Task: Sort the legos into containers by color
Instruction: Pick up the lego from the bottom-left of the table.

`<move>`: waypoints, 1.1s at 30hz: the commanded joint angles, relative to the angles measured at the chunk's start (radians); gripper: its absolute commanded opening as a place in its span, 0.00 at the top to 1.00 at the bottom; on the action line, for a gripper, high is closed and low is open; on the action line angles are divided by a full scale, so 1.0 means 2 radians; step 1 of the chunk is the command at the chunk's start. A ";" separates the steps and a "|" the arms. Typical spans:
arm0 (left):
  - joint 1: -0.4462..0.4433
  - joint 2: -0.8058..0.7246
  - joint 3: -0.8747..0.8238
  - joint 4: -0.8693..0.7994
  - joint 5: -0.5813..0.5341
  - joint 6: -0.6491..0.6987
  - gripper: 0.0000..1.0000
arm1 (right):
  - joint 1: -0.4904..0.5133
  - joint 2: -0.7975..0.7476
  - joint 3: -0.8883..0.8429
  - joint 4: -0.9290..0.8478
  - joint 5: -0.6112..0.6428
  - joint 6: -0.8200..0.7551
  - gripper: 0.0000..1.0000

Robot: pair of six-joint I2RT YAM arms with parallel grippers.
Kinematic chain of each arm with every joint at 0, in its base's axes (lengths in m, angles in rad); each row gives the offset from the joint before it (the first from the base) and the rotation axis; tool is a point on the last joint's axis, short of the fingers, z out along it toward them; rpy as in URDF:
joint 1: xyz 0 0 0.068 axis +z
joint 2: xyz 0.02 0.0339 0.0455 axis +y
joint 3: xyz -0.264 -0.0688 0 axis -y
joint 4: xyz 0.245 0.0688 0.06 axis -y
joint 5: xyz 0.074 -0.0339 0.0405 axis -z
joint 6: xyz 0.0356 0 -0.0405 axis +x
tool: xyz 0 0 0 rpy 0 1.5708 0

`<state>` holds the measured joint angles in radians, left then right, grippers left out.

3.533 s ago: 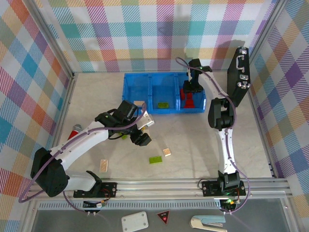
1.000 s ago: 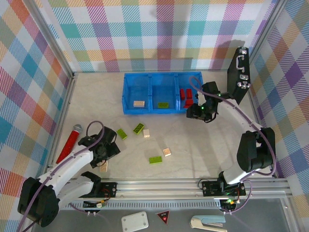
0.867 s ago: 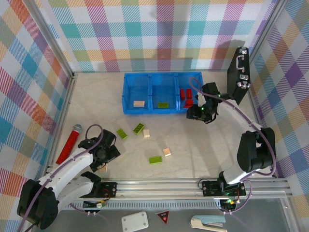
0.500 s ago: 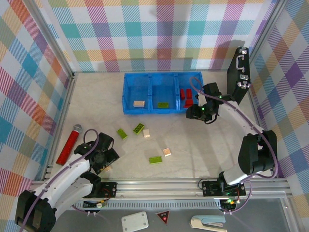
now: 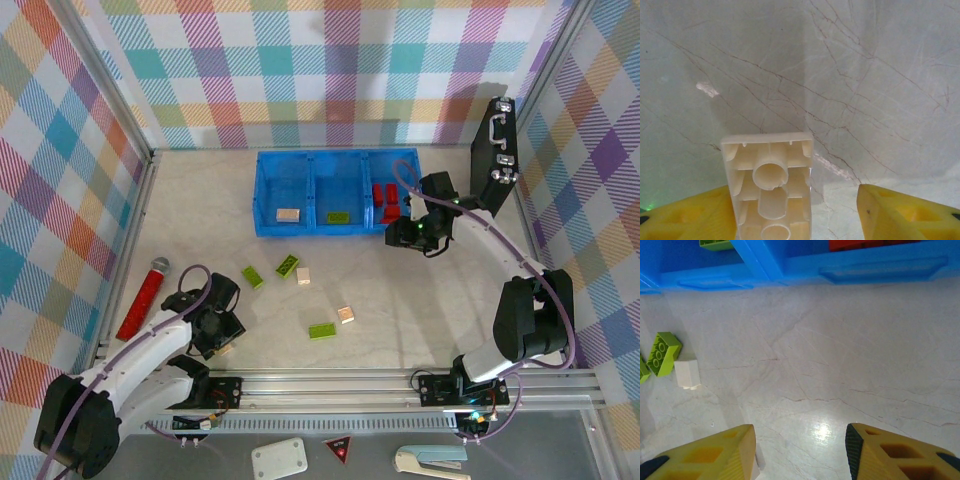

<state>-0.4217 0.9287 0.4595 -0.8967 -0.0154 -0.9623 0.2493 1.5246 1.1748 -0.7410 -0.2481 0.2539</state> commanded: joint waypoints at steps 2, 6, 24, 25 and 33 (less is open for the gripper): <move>0.007 0.009 0.007 0.005 0.001 0.010 0.42 | 0.003 -0.017 -0.011 0.001 -0.004 -0.004 0.48; 0.007 0.015 0.007 0.008 0.002 0.014 0.47 | 0.002 -0.021 -0.016 0.003 -0.004 -0.003 0.48; 0.007 0.022 0.032 0.011 0.011 0.033 0.64 | 0.002 -0.018 -0.019 0.000 0.003 -0.010 0.48; 0.007 0.024 0.038 0.009 0.010 0.037 0.64 | 0.002 -0.018 -0.019 -0.001 0.004 -0.010 0.48; 0.007 0.066 0.105 0.002 0.006 0.103 0.67 | 0.002 -0.022 -0.020 -0.005 0.007 -0.007 0.48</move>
<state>-0.4217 1.0283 0.6113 -0.8780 -0.0078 -0.8326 0.2493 1.5078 1.1442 -0.7410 -0.2428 0.2474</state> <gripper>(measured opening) 0.333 0.520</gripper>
